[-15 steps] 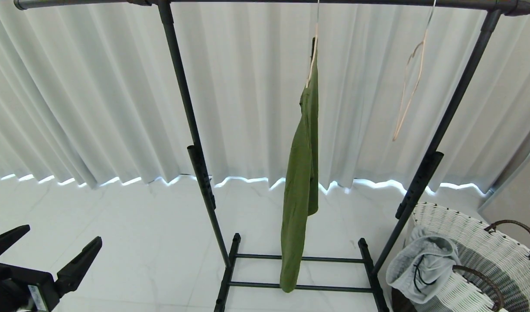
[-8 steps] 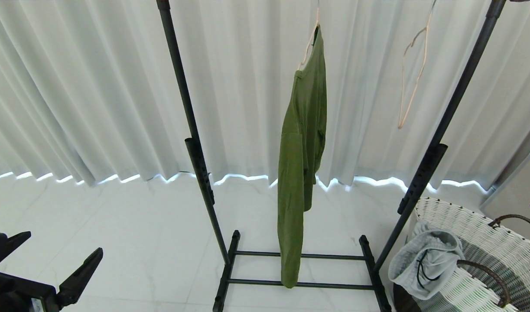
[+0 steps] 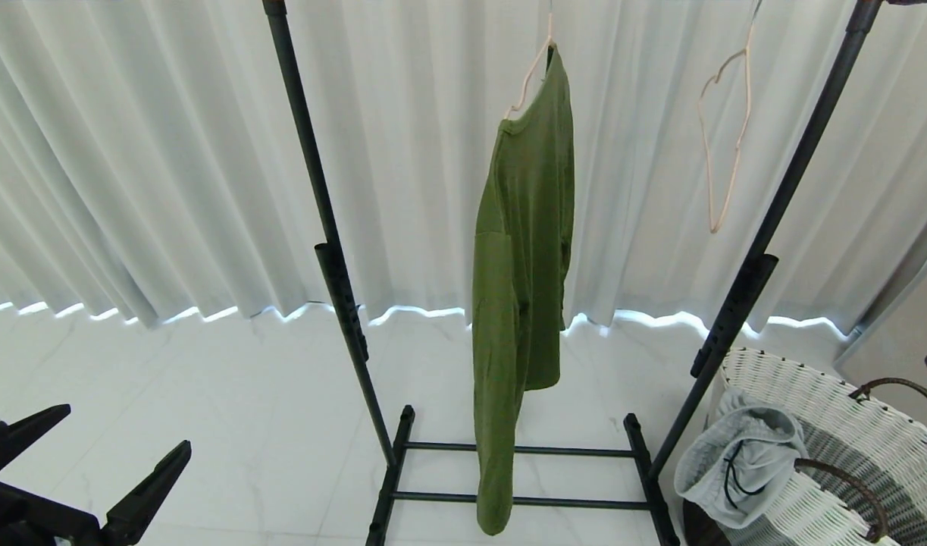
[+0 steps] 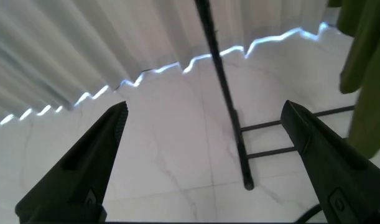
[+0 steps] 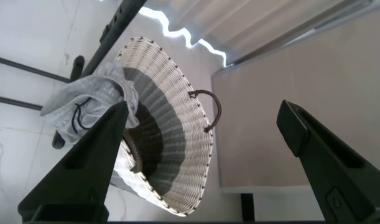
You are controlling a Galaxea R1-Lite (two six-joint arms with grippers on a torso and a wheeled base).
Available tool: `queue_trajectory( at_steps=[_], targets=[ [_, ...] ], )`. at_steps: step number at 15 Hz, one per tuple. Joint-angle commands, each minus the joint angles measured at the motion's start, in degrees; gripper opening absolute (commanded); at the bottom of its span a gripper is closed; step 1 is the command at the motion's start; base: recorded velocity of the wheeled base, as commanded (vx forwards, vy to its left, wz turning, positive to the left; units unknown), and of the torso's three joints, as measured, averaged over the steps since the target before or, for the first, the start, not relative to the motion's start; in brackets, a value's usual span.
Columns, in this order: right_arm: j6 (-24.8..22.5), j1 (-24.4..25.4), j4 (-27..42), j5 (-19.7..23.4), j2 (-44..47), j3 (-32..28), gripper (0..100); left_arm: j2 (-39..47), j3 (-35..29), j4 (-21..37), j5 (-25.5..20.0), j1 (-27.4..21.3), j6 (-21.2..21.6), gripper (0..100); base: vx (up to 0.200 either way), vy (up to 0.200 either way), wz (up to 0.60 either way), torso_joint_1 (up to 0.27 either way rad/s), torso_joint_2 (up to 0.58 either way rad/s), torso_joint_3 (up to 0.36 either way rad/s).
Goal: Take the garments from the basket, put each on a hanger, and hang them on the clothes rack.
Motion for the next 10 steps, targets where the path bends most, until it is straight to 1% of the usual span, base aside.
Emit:
queue_trajectory(
  at_steps=[1,5,7,10],
  targets=[
    [0.0,0.0,0.0,0.0,0.1,-0.1,100,-0.1,-0.1,0.0,-0.2,-0.2,0.0,100,0.000,-0.200,0.00,0.002,0.01,-0.002],
    [0.0,0.0,0.0,0.0,0.2,-0.1,100,-1.5,0.4,0.1,-0.6,-0.2,0.0,100,0.000,-0.200,0.00,-0.001,0.00,0.005],
    [0.0,0.0,0.1,0.0,0.2,0.0,100,-1.7,0.5,0.1,-0.7,-0.2,0.0,100,0.200,-0.200,0.00,0.002,0.00,0.002],
    [-0.1,0.0,0.1,0.0,0.3,0.0,100,-1.4,0.0,0.1,-0.7,-0.2,0.1,100,0.200,0.000,0.00,0.007,0.00,0.007]
  ],
)
